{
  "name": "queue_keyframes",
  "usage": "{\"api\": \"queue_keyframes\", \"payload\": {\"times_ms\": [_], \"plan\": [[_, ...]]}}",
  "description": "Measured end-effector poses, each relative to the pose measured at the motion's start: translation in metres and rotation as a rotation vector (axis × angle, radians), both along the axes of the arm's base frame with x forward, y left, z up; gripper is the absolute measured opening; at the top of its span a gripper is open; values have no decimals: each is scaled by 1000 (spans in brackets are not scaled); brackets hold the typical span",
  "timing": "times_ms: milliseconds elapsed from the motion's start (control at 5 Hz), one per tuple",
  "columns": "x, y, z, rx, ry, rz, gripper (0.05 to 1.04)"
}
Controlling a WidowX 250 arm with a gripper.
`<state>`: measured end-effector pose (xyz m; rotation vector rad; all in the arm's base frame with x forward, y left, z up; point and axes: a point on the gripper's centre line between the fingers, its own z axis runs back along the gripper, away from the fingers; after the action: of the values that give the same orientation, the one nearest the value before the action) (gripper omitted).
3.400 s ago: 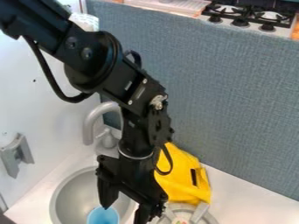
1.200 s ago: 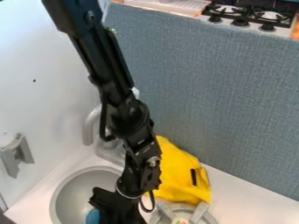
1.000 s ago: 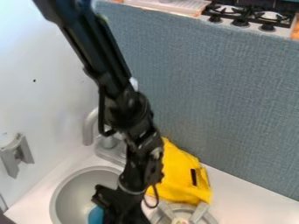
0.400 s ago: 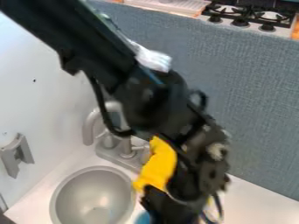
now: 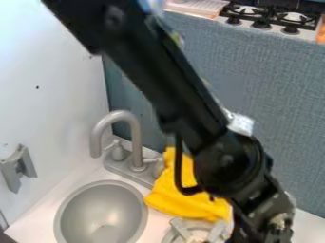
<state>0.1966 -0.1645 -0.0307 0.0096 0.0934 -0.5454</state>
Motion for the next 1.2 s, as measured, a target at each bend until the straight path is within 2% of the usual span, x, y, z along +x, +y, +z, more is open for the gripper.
{"api": "queue_keyframes", "payload": {"times_ms": [400,600,800,1000,1200], "plan": [[22,-24,-21,-13,-14,-48,98],[22,-28,-36,12,34,-50,98],[27,-33,-41,24,51,-32,137],[21,-26,-43,85,102,12,342],[21,-23,-25,87,88,58,632]]}}
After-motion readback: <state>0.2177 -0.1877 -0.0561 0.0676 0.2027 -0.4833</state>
